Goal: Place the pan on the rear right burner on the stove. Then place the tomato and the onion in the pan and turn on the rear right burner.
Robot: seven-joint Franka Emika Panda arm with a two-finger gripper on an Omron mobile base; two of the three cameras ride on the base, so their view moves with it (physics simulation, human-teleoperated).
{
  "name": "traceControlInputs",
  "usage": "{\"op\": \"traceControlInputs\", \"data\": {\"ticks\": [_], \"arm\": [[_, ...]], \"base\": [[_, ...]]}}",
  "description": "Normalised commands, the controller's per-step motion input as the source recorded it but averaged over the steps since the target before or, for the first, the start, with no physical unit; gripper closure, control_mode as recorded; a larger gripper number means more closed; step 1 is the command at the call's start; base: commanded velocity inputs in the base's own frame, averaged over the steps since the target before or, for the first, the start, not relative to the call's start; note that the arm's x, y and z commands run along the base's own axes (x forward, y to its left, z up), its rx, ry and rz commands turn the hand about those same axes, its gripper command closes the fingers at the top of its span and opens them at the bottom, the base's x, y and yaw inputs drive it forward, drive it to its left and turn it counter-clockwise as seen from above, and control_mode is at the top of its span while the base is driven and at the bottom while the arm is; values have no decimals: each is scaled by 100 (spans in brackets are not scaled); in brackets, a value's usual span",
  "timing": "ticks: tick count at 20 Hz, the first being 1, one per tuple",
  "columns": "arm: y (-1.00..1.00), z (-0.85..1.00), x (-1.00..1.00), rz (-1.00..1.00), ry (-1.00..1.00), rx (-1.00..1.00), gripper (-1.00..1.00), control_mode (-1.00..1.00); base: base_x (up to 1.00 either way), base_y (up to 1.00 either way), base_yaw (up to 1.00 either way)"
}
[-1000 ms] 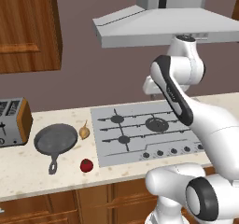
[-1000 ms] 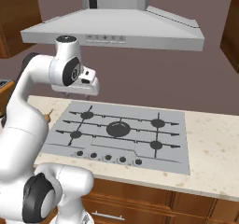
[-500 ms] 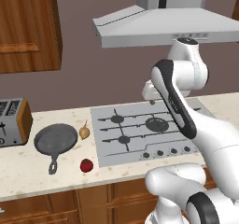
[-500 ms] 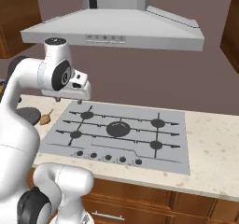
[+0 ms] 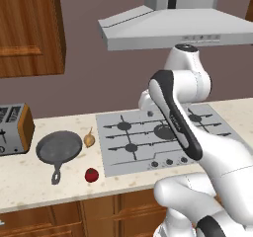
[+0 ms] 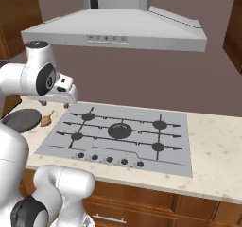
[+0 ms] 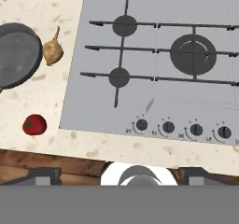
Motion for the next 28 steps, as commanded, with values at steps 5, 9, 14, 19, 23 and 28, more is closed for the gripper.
{"op": "traceControlInputs", "data": {"ticks": [5, 9, 14, 19, 23, 28], "arm": [[60, 0, -8, 0, 5, 0, -100, -100], [55, 0, -7, 0, 10, 0, -100, -100], [46, 0, -6, 0, 9, 0, -100, -100], [40, 0, -6, 0, 8, 0, -100, -100], [41, -1, -16, 0, 2, 0, -100, -100], [31, -2, -22, 0, 0, 0, -100, -100]], "base": [[0, 0, 0], [0, 0, 0], [0, 0, 0], [0, 0, 0], [0, 0, 0], [0, 0, 0]]}}
